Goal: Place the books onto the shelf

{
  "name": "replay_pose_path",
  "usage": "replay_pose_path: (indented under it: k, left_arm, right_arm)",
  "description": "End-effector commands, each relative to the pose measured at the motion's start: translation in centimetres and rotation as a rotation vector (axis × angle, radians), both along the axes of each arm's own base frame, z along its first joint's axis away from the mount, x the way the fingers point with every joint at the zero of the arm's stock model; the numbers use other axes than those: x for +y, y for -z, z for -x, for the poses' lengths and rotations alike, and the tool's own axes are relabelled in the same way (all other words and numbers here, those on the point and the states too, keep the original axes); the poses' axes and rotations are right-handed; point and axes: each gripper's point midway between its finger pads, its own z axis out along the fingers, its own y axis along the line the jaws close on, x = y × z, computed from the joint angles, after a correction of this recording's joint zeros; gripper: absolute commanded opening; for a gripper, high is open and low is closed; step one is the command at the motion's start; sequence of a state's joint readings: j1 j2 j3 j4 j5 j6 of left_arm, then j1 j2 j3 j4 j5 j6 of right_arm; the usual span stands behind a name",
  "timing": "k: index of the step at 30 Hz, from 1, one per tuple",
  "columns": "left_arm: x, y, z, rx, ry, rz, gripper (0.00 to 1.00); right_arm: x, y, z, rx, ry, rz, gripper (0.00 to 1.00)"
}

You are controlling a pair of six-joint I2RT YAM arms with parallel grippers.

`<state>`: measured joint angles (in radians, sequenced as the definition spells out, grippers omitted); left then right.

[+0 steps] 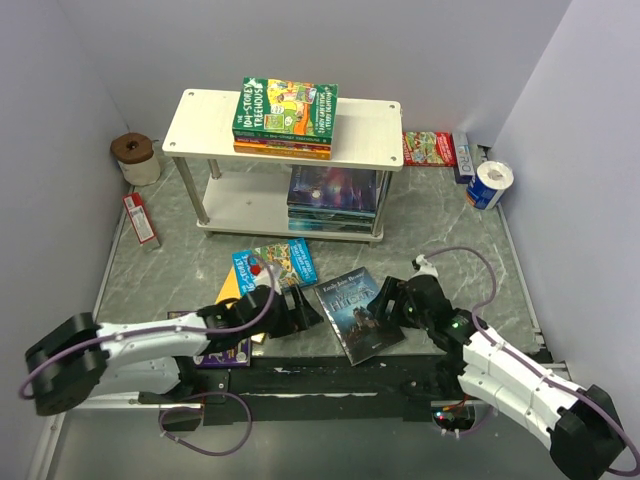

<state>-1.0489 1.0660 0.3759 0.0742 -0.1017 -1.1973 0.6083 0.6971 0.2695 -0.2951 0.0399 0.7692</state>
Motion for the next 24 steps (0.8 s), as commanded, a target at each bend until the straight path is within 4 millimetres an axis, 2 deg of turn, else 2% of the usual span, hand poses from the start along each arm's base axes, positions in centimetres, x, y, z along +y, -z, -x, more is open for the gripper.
replay_pose_path:
  k: [1, 9, 10, 12, 13, 15, 16, 18, 20, 24]
  left_arm:
    - [-2.6, 0.6, 0.5, 0.043, 0.052, 0.08, 0.91]
    - [-3.9, 3.0, 3.1, 0.132, 0.135, 0.162, 0.88]
    - [-3.7, 4.0, 3.5, 0.158, 0.134, 0.148, 0.88]
    - [-4.5, 3.8, 4.3, 0.163, 0.163, 0.19, 0.88]
    - [-4.5, 5.0, 4.7, 0.191, 0.167, 0.172, 0.87]
    - [-5.8, 4.6, 5.6, 0.2, 0.215, 0.211, 0.86]
    - [-5.9, 5.7, 6.1, 0.229, 0.219, 0.196, 0.84]
    - [-7.1, 5.2, 6.9, 0.236, 0.259, 0.241, 0.82]
    - [-7.2, 6.2, 7.9, 0.285, 0.277, 0.235, 0.79]
    - [-7.1, 5.7, 8.2, 0.294, 0.272, 0.307, 0.77]
  right_arm:
    - [-0.3, 1.5, 0.8, 0.053, 0.023, -0.005, 0.87]
    - [1.0, 3.2, 3.6, 0.138, -0.019, -0.117, 0.79]
    - [1.1, 3.0, 3.8, 0.131, -0.026, -0.136, 0.78]
    - [1.0, 3.7, 4.5, 0.151, -0.032, -0.139, 0.75]
    - [1.0, 3.6, 4.7, 0.149, -0.04, -0.148, 0.75]
    - [1.1, 3.7, 5.2, 0.154, -0.05, -0.158, 0.73]
    - [1.2, 3.5, 5.4, 0.158, -0.057, -0.169, 0.73]
    - [1.4, 3.5, 5.7, 0.163, -0.066, -0.182, 0.71]
    - [1.6, 3.5, 6.1, 0.179, -0.077, -0.203, 0.68]
    - [2.4, 3.2, 7.1, 0.206, -0.118, -0.246, 0.63]
